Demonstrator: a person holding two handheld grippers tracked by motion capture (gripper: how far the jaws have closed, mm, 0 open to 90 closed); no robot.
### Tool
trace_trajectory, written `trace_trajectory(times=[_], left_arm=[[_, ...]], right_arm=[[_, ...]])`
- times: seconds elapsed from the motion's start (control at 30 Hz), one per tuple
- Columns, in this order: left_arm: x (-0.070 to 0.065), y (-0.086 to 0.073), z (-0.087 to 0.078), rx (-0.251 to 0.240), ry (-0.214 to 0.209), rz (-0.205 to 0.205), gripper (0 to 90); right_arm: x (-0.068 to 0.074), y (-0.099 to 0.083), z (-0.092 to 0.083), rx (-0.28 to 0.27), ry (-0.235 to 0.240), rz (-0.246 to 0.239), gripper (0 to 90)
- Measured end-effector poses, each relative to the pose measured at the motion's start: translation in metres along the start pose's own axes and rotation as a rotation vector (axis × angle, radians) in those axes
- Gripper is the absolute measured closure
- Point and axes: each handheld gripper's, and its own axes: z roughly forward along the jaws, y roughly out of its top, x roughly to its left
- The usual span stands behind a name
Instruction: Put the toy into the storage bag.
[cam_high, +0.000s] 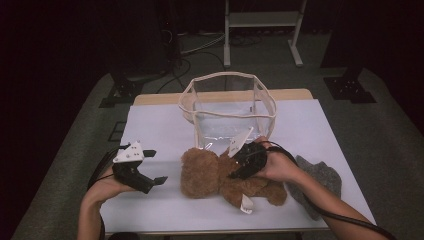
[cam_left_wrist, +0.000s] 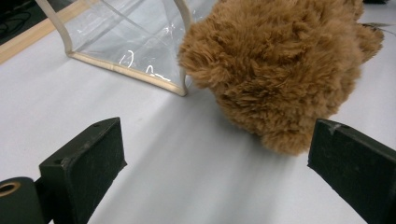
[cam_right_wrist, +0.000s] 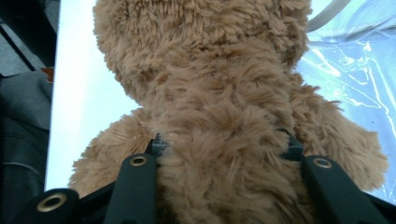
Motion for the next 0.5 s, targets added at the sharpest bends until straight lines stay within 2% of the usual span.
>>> trace_trajectory(times=[0.23, 0.5], left_arm=[[0.0, 0.0, -0.002, -0.003, 0.003, -0.002, 3.1], [0.0, 0.0, -0.003, -0.007, 0.005, -0.006, 3.1]], right_arm=[[0.001, 0.0, -0.009, -0.014, 0.031, 0.007, 57.0], [-0.002, -0.003, -0.026, -0.067, 0.052, 0.049, 57.5]])
